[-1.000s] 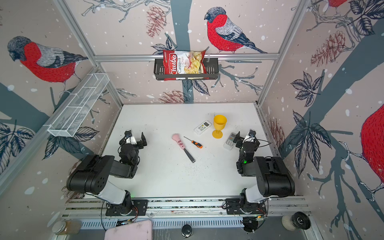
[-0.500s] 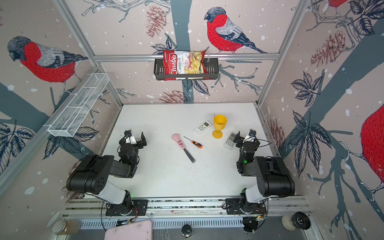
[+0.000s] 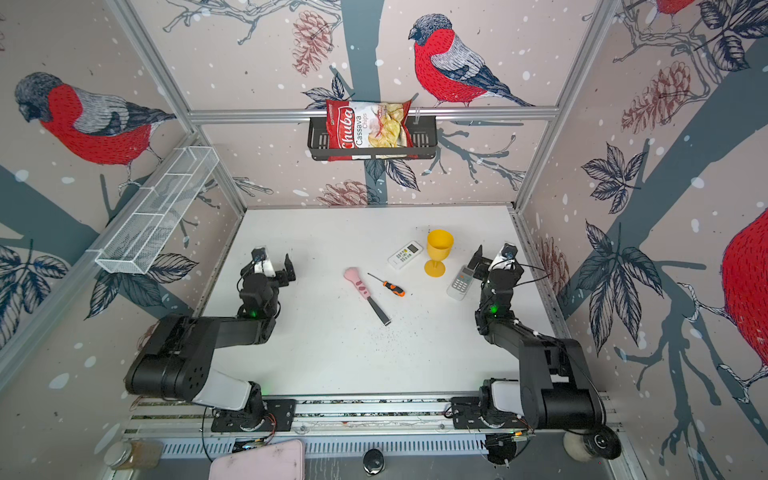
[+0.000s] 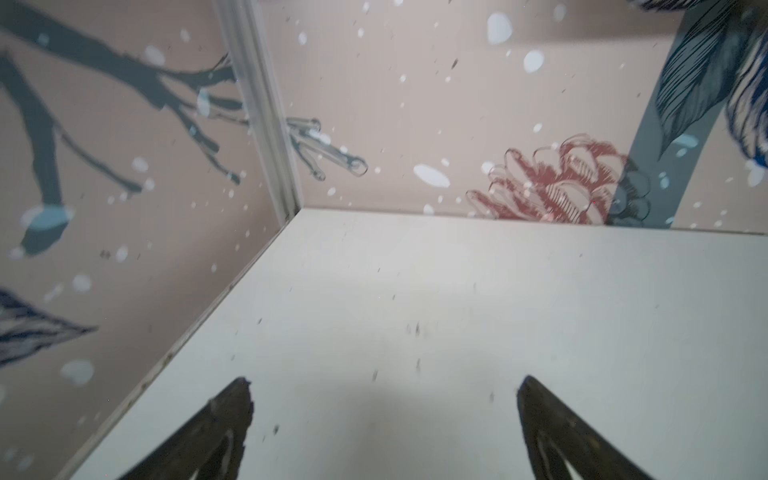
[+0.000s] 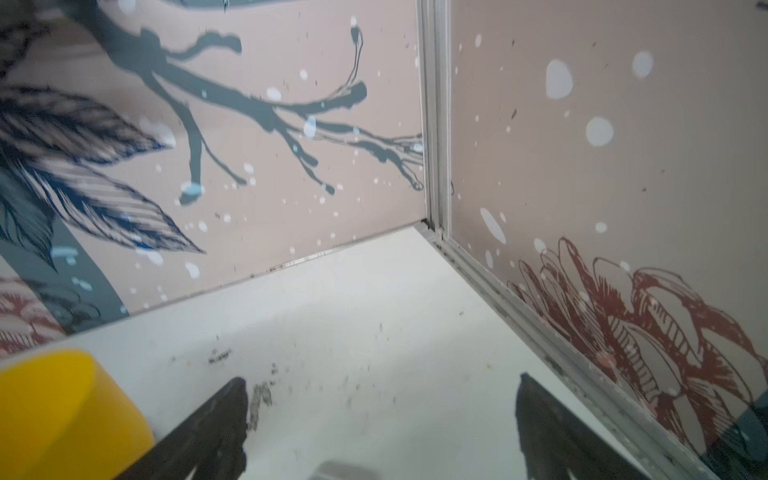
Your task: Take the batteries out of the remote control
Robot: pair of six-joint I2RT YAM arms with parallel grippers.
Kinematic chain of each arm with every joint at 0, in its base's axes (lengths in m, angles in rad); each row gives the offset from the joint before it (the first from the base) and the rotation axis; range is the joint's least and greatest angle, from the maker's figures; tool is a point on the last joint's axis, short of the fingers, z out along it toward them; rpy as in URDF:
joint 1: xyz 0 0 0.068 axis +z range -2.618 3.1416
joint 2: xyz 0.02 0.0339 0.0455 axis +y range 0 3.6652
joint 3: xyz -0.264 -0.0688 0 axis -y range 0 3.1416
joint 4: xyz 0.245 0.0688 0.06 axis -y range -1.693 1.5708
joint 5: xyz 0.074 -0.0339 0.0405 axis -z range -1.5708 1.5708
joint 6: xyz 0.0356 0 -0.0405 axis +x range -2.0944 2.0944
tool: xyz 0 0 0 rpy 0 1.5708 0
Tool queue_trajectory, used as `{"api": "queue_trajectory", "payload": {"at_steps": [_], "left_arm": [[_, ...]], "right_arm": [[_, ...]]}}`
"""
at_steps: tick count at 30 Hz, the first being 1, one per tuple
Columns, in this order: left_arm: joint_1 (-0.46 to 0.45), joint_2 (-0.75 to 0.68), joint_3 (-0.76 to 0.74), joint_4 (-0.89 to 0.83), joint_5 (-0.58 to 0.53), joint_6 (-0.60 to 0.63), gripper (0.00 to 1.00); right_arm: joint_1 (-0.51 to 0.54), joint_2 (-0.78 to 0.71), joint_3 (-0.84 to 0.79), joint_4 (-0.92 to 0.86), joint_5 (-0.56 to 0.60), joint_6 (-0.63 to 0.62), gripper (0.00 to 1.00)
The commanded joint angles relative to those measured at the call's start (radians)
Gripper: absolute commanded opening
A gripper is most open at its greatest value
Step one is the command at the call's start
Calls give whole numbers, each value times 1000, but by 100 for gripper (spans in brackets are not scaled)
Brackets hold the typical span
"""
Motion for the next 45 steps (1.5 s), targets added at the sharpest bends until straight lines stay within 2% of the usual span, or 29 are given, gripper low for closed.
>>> {"api": "queue_trajectory", "payload": {"at_steps": [1,6,13,19,25,28,33,41,45], "left_arm": [[-31,-19,161,-357,58,67,98],[-120,17,430,-663,234,100,98],[-283,218,817,-995,368,176,97],[-378,442,1066,-1154,422,240,97],[-446,649,1301,-1267,490,272,97],[-485,745,1405,-1327,503,308,97],[-508,859,1525,-1376,502,321,97],[-515,932,1545,-1294,492,307,97],[-519,977,1606,-1305,489,300,97]], "right_arm": [[-1,-28,61,-287,-45,98,99],[-1,-83,151,-467,-63,169,100],[-19,-95,243,-596,-172,201,100],[-87,-99,250,-602,-312,247,100],[-82,-78,266,-592,-365,246,100],[-66,-57,282,-603,-337,223,99],[-46,-37,289,-591,-319,215,100],[-24,14,279,-553,-299,200,100],[-16,20,276,-546,-290,194,100]]}}
